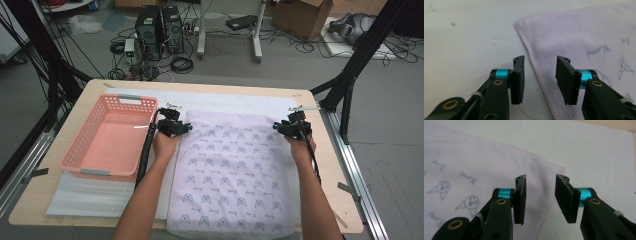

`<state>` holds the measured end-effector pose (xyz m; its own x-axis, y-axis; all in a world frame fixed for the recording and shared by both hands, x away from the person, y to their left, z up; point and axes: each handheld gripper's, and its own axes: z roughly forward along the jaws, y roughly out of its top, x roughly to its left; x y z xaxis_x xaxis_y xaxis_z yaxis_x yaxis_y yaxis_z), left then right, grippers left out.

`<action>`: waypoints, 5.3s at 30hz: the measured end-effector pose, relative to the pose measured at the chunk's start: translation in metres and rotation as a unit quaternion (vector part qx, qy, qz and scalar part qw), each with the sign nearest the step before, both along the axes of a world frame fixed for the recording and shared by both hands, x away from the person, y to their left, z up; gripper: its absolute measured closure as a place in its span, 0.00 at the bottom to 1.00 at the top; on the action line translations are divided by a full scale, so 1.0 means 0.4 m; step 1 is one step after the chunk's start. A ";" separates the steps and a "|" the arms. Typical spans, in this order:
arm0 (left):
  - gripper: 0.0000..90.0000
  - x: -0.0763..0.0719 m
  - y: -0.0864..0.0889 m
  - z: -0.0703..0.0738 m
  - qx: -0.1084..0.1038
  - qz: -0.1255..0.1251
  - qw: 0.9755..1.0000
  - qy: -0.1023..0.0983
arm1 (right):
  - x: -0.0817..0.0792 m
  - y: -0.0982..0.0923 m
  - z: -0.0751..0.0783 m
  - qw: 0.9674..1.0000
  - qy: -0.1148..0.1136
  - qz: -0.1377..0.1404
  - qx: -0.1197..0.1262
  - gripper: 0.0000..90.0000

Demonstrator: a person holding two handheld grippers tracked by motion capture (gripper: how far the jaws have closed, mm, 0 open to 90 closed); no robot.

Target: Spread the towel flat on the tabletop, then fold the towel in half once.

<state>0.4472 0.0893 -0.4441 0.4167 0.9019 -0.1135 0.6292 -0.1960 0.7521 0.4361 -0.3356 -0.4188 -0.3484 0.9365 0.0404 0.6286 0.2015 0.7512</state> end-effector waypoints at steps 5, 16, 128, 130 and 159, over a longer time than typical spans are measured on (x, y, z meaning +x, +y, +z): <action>0.98 -0.004 -0.001 0.000 0.040 0.038 0.998 -0.025 | -0.029 -0.017 -0.009 1.000 0.004 0.010 0.010 0.68; 0.54 -0.021 0.023 -0.006 -0.036 0.046 0.998 -0.015 | -0.093 0.000 -0.048 0.997 0.034 0.065 -0.028 1.00; 0.26 -0.075 0.024 -0.019 -0.053 -0.018 0.998 -0.018 | -0.107 -0.015 -0.072 0.999 0.022 0.013 0.026 0.25; 0.28 -0.075 0.022 -0.019 -0.049 -0.016 0.999 -0.018 | -0.108 -0.012 -0.071 1.000 0.020 0.004 0.013 0.30; 0.97 -0.083 0.013 0.046 -0.035 0.013 0.997 -0.064 | -0.088 0.023 -0.046 1.000 0.015 0.004 0.003 0.98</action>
